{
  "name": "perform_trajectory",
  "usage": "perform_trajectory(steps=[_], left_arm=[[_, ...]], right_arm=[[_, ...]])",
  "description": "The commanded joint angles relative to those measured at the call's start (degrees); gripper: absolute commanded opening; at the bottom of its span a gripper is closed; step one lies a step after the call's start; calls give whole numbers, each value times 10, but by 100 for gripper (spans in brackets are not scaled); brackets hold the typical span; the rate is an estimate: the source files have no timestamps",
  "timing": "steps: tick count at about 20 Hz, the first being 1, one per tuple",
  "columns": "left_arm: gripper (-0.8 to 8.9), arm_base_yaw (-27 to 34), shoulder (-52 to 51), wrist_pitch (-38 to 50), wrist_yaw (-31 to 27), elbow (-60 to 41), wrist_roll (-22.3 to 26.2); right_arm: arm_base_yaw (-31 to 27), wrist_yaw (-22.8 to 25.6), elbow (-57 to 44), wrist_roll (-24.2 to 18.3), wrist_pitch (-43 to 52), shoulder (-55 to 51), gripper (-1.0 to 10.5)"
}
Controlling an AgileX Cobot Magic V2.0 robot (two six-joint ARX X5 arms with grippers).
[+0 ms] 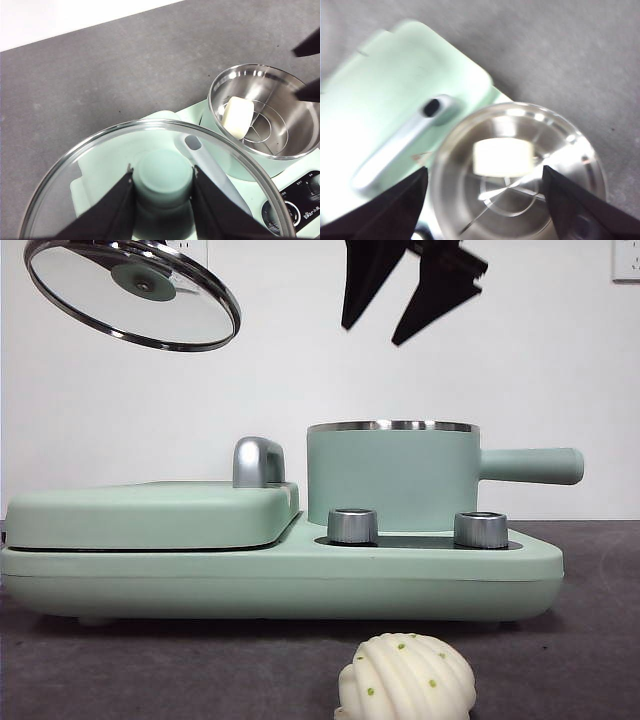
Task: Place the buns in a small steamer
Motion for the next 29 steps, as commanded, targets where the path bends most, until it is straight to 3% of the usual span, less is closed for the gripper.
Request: perform_trajectory(steps=[1, 4, 10, 15, 17, 20, 22, 29], left_arm=[[10, -2, -1, 15, -1, 9, -4], [10, -2, -1, 14, -1, 9, -4], [10, -2, -1, 13, -1, 9, -4], [10, -2, -1, 13, -1, 9, -4], [10, -2, -1, 13, -1, 9, -4], [10, -2, -1, 13, -1, 9, -4], [10, -2, -1, 13, -1, 9, -4], [10, -2, -1, 13, -1, 9, -4]], right_arm=[[17, 0, -9, 9, 1, -17, 345], [43, 4, -94, 18, 64, -75, 345], [95, 7, -372, 93, 248, -269, 345], [149, 30, -526, 128, 266, -406, 345], [176, 29, -565, 119, 263, -445, 346], [224, 33, -582, 48, 203, -457, 348], [249, 32, -582, 25, 180, -441, 403], [281, 62, -582, 10, 200, -382, 417]])
